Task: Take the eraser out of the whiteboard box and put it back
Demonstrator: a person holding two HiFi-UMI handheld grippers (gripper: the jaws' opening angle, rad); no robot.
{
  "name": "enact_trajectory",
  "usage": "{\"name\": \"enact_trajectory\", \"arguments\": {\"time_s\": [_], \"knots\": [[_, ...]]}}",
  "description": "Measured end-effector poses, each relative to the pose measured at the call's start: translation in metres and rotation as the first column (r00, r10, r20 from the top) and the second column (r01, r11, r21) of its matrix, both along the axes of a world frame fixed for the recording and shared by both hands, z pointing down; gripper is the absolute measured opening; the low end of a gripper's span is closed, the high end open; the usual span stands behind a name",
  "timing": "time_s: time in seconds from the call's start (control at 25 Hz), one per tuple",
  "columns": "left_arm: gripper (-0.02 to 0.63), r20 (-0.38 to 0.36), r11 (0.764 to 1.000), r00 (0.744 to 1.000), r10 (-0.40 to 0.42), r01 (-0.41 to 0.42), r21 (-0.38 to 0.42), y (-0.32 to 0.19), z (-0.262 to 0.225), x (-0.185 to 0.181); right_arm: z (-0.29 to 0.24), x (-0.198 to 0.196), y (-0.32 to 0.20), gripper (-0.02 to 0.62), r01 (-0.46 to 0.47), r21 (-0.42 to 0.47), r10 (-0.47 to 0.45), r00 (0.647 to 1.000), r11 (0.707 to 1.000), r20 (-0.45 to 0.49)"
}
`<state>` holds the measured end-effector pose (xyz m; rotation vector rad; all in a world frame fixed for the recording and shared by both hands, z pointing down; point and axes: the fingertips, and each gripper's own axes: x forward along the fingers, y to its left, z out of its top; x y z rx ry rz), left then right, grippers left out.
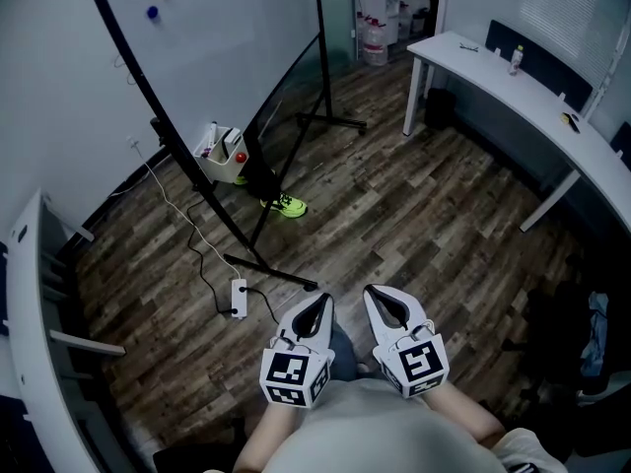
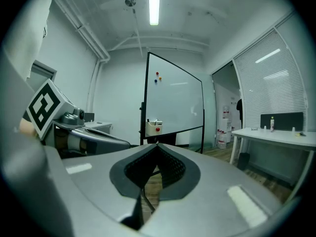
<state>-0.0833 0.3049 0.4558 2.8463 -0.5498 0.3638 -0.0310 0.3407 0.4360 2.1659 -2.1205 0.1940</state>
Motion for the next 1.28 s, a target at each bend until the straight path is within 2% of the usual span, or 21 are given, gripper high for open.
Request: {"name": "enact_trajectory", "arguments": {"time_s": [0.84,1.28], "knots": [[0.002,-0.003,1.000,1.000,-0.021,0.020,-0.015,-0.124,-0.003,0.066,-0.005,0.065,-0.123,0.006,0.019,-0.023,-0.019,1.000,1.000,-0.002],[0.002,0.001,1.000,1.000,-0.006,0.006,-0.006,-0.194,-0.012,0.091,-0.016,0.091,-0.199,0.006,0.026,-0.017,-0.027,0.999,1.000,-0.018]]}}
